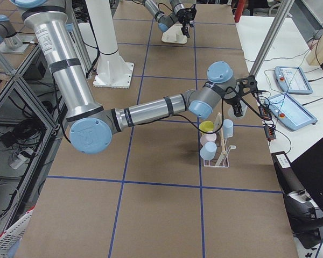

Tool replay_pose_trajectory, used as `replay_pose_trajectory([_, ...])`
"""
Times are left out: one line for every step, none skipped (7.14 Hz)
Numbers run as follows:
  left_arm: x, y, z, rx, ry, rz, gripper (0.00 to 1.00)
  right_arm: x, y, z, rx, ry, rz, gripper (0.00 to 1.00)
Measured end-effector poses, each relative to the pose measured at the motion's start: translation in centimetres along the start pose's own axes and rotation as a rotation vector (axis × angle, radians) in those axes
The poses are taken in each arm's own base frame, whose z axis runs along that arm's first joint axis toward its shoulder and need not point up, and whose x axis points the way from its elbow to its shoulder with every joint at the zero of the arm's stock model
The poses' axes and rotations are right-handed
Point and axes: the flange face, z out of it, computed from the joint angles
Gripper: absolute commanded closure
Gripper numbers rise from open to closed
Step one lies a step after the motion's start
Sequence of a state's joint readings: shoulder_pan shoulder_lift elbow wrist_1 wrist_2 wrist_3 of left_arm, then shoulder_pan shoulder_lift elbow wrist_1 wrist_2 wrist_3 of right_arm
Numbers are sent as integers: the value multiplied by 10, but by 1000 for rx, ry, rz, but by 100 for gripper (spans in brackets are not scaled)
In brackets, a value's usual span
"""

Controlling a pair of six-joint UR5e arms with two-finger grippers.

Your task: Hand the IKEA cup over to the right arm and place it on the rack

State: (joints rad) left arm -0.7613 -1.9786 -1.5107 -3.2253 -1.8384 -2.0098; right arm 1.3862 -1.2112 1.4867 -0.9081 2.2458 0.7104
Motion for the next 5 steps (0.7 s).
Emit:
replay_pose_trajectory([7,-14,-9,-7,-42,39,0,11,-7,10,-37,33,-15,70])
replay_pose_trajectory([8,-22,-18,-21,-73,88,0,16,-15,19,-61,53,-13,70])
replay_pose_trajectory([7,-25,-23,-27,-88,120,0,21,-21,26,-77,65,-6,70])
replay_pose_trajectory([7,-27,-25,-29,-94,133,0,27,-21,32,-89,74,4,69])
replay_pose_trajectory([6,-27,-26,-29,-97,137,0,34,-18,35,-98,82,13,69])
